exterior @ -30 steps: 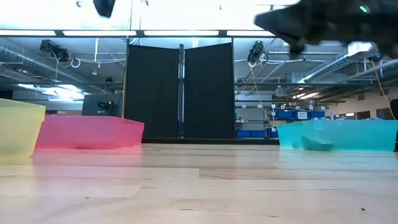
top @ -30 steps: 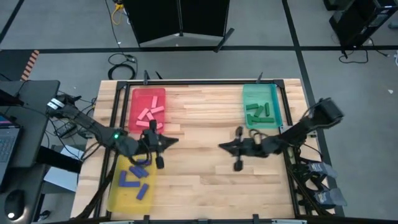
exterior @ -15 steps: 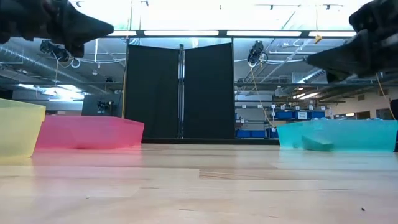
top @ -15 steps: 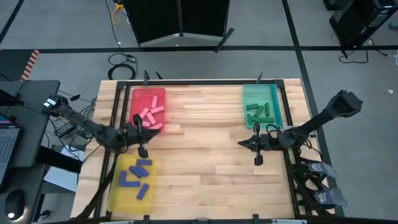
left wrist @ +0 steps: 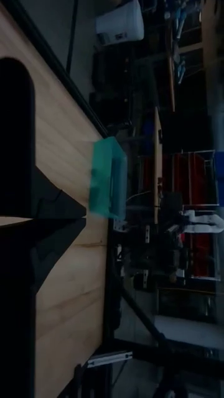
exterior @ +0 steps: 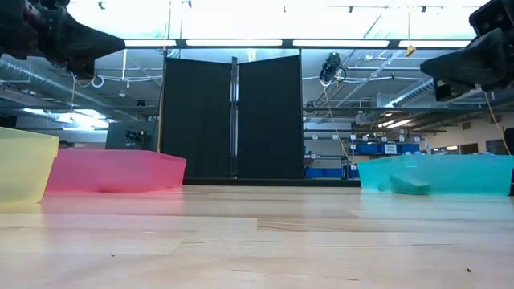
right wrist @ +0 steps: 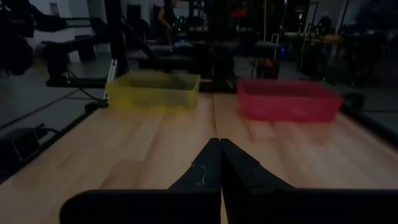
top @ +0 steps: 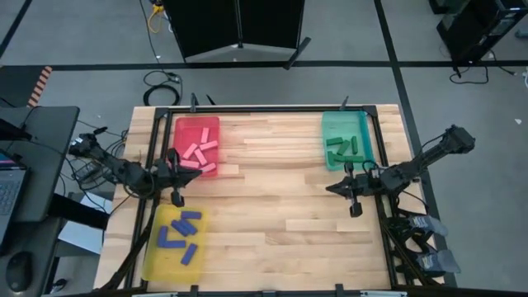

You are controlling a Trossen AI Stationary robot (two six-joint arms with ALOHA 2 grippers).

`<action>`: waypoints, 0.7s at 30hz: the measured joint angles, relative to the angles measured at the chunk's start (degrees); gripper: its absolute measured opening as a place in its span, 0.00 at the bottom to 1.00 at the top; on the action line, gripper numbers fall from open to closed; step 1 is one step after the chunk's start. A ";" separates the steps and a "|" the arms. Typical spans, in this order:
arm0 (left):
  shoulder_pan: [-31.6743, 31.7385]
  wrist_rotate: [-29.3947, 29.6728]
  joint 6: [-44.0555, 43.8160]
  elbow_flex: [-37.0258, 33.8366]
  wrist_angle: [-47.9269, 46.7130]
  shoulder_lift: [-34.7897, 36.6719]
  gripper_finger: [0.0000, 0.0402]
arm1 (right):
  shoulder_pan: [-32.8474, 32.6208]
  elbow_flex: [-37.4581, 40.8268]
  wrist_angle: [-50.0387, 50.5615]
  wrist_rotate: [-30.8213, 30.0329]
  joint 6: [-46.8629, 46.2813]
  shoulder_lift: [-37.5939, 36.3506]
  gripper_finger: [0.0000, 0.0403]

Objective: Sort blocks
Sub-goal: Return to Home Position

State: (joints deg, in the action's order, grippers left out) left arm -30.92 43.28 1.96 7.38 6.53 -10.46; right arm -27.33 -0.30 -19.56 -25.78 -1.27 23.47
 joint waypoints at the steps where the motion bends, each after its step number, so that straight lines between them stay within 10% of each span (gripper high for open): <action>1: 0.00 -0.01 0.05 0.00 -0.72 0.83 0.01 | 0.00 0.00 1.85 -0.02 0.25 -2.16 0.01; 12: 0.02 -4.64 0.41 -1.80 -4.01 6.40 0.01 | 0.00 -0.04 15.34 0.75 3.73 -22.95 0.01; 21: 0.04 -5.98 -0.99 -6.88 -2.40 10.31 0.01 | 0.17 -0.24 15.93 0.34 4.13 -23.35 0.02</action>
State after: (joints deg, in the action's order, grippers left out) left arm -30.87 37.29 0.97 0.49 4.14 -0.16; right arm -27.16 -0.54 -3.63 -25.44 2.86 0.12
